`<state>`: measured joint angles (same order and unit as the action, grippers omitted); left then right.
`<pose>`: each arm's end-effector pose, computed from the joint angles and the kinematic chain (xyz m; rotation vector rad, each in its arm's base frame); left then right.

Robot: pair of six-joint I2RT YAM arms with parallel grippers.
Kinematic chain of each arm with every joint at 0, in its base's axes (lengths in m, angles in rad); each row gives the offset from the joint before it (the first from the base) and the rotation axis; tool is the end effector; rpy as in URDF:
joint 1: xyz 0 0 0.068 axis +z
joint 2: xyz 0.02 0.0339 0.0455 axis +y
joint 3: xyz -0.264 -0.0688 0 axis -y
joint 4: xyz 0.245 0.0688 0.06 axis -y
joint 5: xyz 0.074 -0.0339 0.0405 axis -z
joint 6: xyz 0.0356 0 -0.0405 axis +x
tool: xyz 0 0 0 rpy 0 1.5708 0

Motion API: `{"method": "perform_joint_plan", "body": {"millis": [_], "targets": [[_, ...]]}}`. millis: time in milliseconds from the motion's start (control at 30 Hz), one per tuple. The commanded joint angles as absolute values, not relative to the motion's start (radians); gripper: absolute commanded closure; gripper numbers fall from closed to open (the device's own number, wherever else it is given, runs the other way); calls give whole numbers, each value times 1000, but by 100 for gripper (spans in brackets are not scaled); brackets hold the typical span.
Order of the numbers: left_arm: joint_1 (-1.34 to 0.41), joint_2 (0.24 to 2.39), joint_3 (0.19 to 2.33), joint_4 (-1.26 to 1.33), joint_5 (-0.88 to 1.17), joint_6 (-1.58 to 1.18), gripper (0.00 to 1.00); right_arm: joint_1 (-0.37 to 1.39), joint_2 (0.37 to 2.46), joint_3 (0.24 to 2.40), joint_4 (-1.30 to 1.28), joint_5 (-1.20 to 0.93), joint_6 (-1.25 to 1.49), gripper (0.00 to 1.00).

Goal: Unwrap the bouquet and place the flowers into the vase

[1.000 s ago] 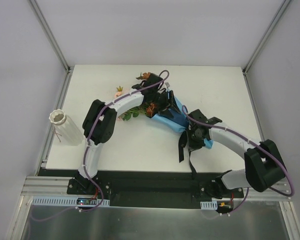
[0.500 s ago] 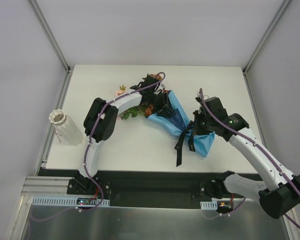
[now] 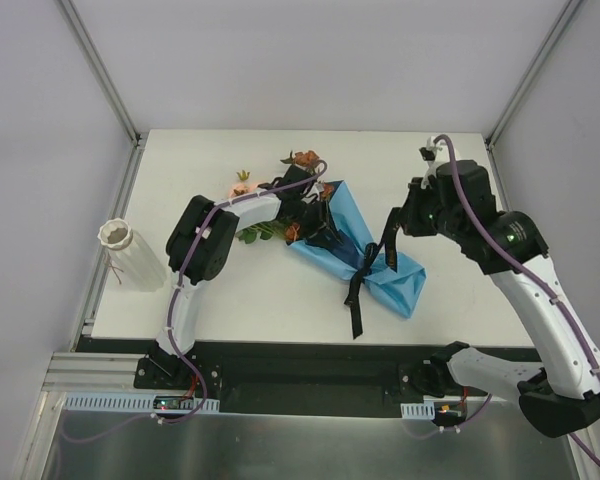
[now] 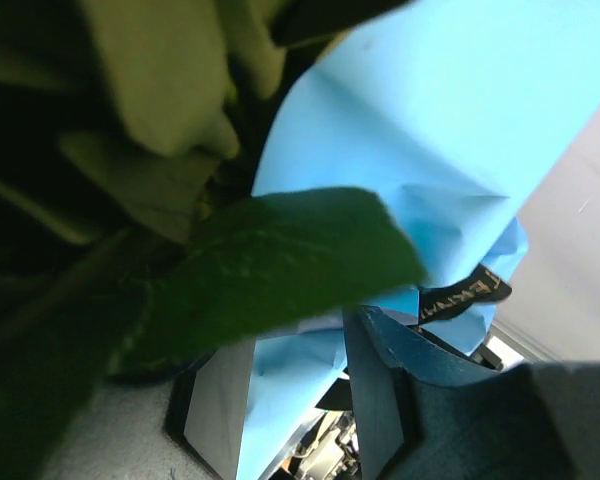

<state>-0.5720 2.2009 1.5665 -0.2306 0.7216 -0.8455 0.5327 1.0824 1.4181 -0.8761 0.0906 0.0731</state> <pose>0.3856 -0.2762 0.1533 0.0037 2.7329 -1.4243 0.1753 0.0996 0.4277 -0.4298 2.0761 0.2662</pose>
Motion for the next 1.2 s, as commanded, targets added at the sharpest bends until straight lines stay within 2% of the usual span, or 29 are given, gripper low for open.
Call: {"method": "perform_joint_plan", "body": {"millis": [0, 300, 633, 733, 800, 933, 1000, 1167], "targets": [[-551, 2160, 1505, -265, 678, -793, 61, 532, 1060, 1555, -885, 195, 49, 99], [-546, 2126, 1496, -270, 675, -750, 60, 512, 1003, 1747, -848, 301, 48, 99], [-543, 2108, 1519, -305, 669, -695, 60, 514, 917, 1717, -713, 411, 38, 99], [-541, 2092, 1543, -325, 676, -683, 56, 512, 937, 1698, -719, 468, 28, 99], [-543, 2070, 1555, -330, 693, -677, 49, 496, 968, 1692, -722, 477, 15, 99], [-543, 2016, 1586, -341, 727, -654, 40, 416, 1035, 1677, -755, 427, 29, 99], [-543, 1973, 1591, -347, 747, -646, 36, 326, 1078, 1655, -762, 329, 55, 99], [-543, 1869, 1611, -351, 801, -603, 32, 160, 1214, 1623, -811, 128, 120, 99]]}}
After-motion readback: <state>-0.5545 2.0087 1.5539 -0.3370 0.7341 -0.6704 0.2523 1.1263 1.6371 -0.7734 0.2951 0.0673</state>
